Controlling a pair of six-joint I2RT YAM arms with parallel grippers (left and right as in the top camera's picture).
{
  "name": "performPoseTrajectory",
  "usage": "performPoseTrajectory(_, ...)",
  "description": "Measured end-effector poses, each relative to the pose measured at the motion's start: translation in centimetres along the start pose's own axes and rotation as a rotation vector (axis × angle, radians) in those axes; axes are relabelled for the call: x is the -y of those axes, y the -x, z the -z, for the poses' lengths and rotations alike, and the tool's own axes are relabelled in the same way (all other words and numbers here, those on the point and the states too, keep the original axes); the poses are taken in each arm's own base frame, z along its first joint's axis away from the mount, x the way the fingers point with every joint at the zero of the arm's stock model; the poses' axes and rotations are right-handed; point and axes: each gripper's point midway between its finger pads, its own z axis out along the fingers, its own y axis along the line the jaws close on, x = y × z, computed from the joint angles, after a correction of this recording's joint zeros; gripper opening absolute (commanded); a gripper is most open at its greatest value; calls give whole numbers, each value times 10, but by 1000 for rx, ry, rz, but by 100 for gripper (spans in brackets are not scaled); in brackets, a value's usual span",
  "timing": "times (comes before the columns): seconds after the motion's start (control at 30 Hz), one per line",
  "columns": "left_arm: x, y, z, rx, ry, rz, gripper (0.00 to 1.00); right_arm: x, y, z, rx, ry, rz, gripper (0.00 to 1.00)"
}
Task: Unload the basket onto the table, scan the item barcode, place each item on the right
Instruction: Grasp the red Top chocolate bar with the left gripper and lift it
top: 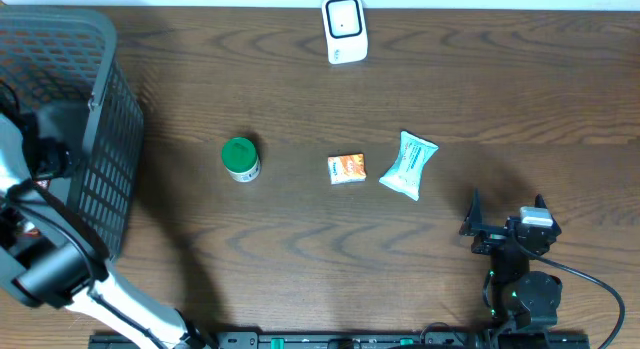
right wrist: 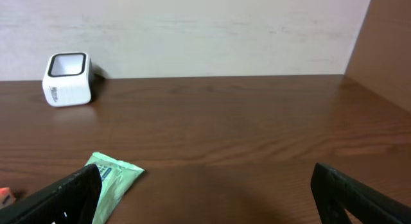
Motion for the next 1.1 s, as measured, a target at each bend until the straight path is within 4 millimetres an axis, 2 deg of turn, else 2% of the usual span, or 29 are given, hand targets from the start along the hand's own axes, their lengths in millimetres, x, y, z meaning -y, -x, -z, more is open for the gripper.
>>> performPoseTrajectory(0.1, 9, -2, -23, -44, -27, -67, 98, 0, 0, 0, 0, 0, 0, 99)
performPoseTrajectory(0.2, 15, -2, -38, -64, -43, -103, 98, 0, 0, 0, 0, 0, 0, 99)
performPoseTrajectory(0.4, 13, 2, -39, -47, -38, -144, 100, 0, 0, 0, 0, 0, 0, 99)
performPoseTrajectory(0.47, 11, 3, -40, -42, -35, -146, 97, 0, 0, 0, 0, 0, 0, 99)
performPoseTrajectory(0.5, 10, 3, -40, -41, -39, -149, 92, 0, 0, 0, 0, 0, 0, 99)
performPoseTrajectory(0.53, 9, 2, -41, -43, -42, -154, 78, 0, 0, 0, 0, 0, 0, 99)
performPoseTrajectory(0.6, 3, 4, -44, -35, -36, -140, 60, 0, 0, 0, 0, 0, 0, 99)
performPoseTrajectory(0.63, 0, 4, -46, -33, -34, -131, 57, 0, 0, 0, 0, 0, 0, 99)
performPoseTrajectory(0.67, -3, 2, -49, -36, -33, -129, 50, 0, 0, 0, 0, 0, 0, 99)
performPoseTrajectory(0.8, -17, -3, -56, -40, -28, -94, 11, 0, 0, 0, 0, 0, 0, 99)
performPoseTrajectory(0.83, -20, -5, -59, -46, -27, -85, 8, 0, 0, 0, 0, 0, 0, 99)
performPoseTrajectory(0.97, -29, -10, -62, -49, -27, -55, 7, 0, 0, 0, 0, 0, 0, 99)
performPoseTrajectory(1.1, -30, -10, -62, -49, -26, -47, 7, 0, 0, 0, 0, 0, 0, 99)
